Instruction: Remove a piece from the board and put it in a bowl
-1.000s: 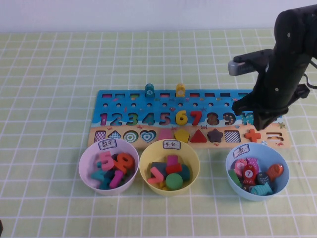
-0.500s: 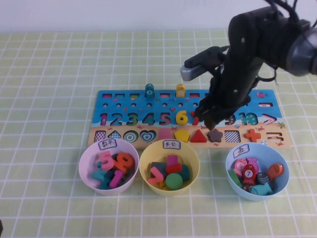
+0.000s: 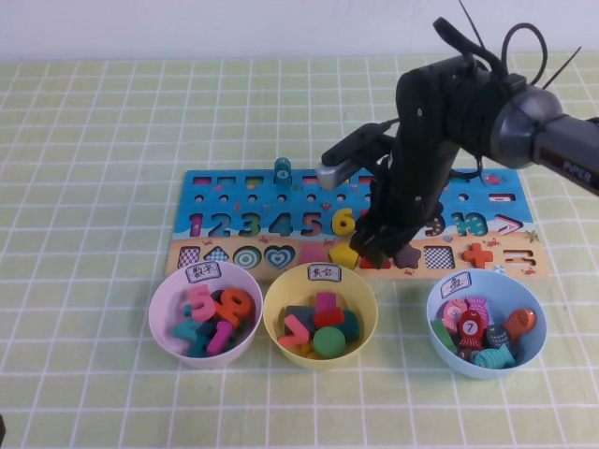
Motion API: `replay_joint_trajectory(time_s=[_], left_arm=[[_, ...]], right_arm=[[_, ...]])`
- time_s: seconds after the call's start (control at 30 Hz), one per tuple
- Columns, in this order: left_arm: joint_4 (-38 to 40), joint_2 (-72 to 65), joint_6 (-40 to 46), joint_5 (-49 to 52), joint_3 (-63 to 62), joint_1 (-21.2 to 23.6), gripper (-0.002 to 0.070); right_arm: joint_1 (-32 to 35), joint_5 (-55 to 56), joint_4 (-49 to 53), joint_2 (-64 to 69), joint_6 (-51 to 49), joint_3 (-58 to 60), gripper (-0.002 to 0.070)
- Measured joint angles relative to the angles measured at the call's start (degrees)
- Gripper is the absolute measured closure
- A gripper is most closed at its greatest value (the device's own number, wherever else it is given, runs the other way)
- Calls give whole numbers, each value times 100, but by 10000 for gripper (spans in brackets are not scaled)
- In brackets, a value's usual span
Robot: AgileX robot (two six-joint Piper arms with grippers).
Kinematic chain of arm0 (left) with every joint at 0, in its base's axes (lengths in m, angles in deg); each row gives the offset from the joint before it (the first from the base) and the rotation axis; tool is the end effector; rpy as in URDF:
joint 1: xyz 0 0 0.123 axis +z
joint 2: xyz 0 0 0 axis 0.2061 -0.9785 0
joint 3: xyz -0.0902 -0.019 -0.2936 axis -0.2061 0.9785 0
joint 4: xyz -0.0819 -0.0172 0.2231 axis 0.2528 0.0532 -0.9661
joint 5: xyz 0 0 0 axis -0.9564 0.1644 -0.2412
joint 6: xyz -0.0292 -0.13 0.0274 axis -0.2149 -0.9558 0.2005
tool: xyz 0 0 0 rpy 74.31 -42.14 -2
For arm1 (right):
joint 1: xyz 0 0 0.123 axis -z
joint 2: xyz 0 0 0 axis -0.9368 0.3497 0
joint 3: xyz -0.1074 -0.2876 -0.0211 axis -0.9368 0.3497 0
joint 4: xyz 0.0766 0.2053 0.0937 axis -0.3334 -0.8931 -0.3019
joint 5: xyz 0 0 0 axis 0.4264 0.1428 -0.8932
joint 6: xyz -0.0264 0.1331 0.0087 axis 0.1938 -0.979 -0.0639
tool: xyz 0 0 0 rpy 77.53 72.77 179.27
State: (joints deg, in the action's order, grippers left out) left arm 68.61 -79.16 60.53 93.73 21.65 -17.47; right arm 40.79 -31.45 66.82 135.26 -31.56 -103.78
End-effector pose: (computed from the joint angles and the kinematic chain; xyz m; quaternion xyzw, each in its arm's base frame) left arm 0.0590 -0.0054 0.1589 0.0375 0.8028 -0.0285 0.5944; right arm 0.4041 0.2284 0.1861 -0.3644 0.9263 0.0332 0.0894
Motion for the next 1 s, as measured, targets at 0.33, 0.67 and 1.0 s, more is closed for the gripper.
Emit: replay_joint_trajectory(time_s=[0.33,0.67,1.0], left_arm=[[0,0,0,0,0,0,678],[0,0,0,0,0,0,678],[0,0,0,0,0,0,678]], right_arm=[[-128,297,-36,66,271,0,283],[-141,359,-25,248,434,-10,285],[-145,359,-1,261,443,-10,338]])
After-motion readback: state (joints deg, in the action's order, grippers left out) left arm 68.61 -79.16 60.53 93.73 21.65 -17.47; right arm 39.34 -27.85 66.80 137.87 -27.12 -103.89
